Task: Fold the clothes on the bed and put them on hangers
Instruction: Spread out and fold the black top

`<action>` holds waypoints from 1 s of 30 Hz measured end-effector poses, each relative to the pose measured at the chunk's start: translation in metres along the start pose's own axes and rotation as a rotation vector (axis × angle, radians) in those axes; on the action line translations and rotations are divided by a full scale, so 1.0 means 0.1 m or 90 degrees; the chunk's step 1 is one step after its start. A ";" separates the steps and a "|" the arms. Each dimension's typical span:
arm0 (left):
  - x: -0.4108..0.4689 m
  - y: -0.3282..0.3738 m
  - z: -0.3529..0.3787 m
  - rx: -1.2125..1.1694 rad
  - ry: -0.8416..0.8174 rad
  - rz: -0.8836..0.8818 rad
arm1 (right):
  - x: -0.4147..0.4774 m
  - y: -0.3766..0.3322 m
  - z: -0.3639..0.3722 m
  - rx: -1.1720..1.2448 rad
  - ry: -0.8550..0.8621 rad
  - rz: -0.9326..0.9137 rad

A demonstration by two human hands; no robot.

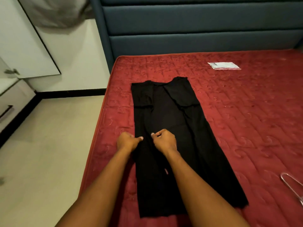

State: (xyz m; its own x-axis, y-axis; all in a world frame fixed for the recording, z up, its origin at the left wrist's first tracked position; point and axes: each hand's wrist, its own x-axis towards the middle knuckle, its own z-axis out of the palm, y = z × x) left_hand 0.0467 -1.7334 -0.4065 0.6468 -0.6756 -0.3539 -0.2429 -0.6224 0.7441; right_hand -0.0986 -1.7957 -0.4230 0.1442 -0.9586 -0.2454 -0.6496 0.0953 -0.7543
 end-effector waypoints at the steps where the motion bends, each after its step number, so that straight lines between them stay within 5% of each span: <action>1: -0.17 -0.10 -0.01 -0.015 -0.028 -0.035 | -0.24 0.06 -0.06 -0.020 -0.019 0.007; 6: -1.02 -0.38 -0.08 -0.074 -0.161 -0.125 | -1.02 0.26 -0.26 -0.053 -0.062 0.051; 11: -1.36 -0.60 -0.17 -0.139 -0.150 -0.127 | -1.39 0.35 -0.40 -0.047 -0.069 0.086; 14: -1.50 -0.71 -0.17 -0.064 -0.224 -0.126 | -1.50 0.45 -0.51 -0.070 -0.121 0.118; 18: -1.63 -0.72 -0.27 -0.006 -0.300 -0.174 | -1.61 0.49 -0.59 0.084 -0.203 0.209; 21: -1.60 -0.66 -0.38 0.081 -0.345 -0.186 | -1.61 0.48 -0.65 -0.049 -0.296 0.218; 25: -1.44 -0.57 -0.45 0.199 -0.280 -0.103 | -1.39 0.35 -0.79 -0.182 -0.315 0.152; 30: -0.98 -0.35 -0.36 0.259 -0.088 0.165 | -0.86 0.17 -0.75 -0.071 -0.186 0.074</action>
State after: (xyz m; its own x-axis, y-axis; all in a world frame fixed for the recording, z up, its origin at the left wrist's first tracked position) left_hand 0.0182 -1.6311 -0.3779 0.4328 -0.8575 -0.2782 -0.6634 -0.5119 0.5458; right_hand -0.1783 -1.7319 -0.3690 0.2611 -0.8242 -0.5025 -0.7494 0.1550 -0.6437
